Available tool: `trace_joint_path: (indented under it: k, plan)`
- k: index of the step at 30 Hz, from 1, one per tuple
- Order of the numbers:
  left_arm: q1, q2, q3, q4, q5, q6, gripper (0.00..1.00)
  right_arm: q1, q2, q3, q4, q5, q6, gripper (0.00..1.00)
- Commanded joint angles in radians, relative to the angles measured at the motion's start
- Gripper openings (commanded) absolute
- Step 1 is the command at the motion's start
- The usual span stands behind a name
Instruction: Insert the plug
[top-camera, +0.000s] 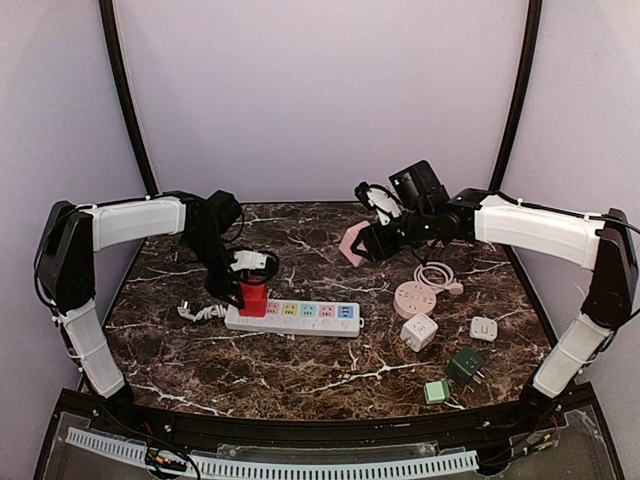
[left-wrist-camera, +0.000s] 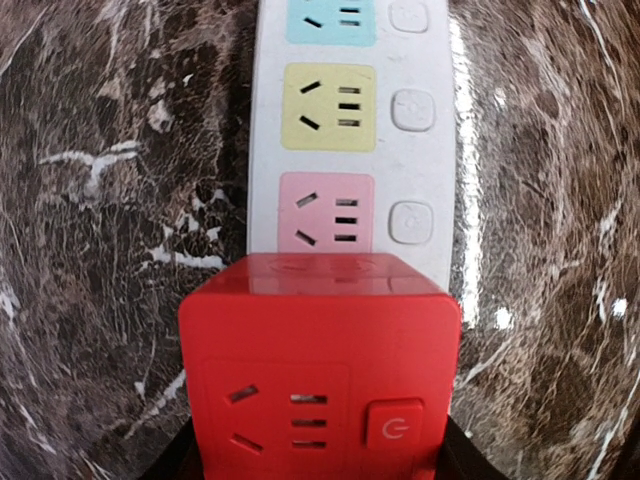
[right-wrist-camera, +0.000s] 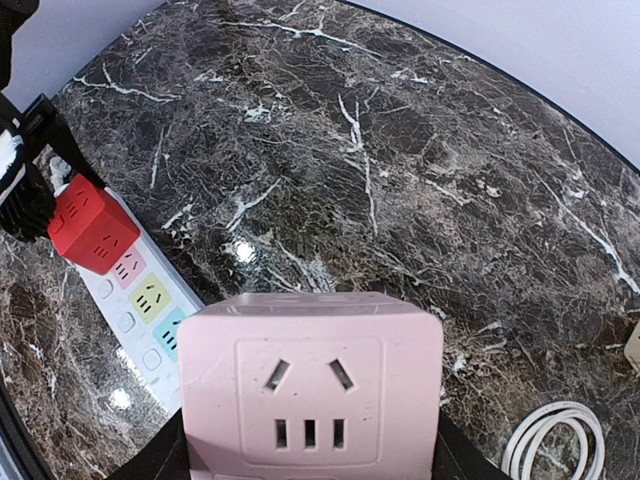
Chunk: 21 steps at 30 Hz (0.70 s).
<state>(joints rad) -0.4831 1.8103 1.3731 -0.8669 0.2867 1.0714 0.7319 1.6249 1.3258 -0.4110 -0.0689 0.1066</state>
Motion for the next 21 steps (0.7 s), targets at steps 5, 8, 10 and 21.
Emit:
trace_joint_path:
  k: [5,8,10,21]
  plan:
    - [-0.195,-0.122,-0.177,0.091,-0.133,-0.479,0.18,-0.004,-0.08,-0.05,0.043,0.096,0.028,0.0]
    - [-0.272,-0.099,-0.165,0.117,-0.184,-0.73,0.14,-0.004,-0.081,-0.043,0.009,0.123,0.066,0.0]
    - [-0.308,-0.079,-0.125,0.12,-0.203,-0.875,0.29,-0.004,-0.084,-0.042,-0.007,0.128,0.091,0.0]
    - [-0.332,-0.175,0.029,0.218,-0.165,-0.915,0.99,0.039,-0.136,-0.05,-0.066,0.105,0.229,0.0]
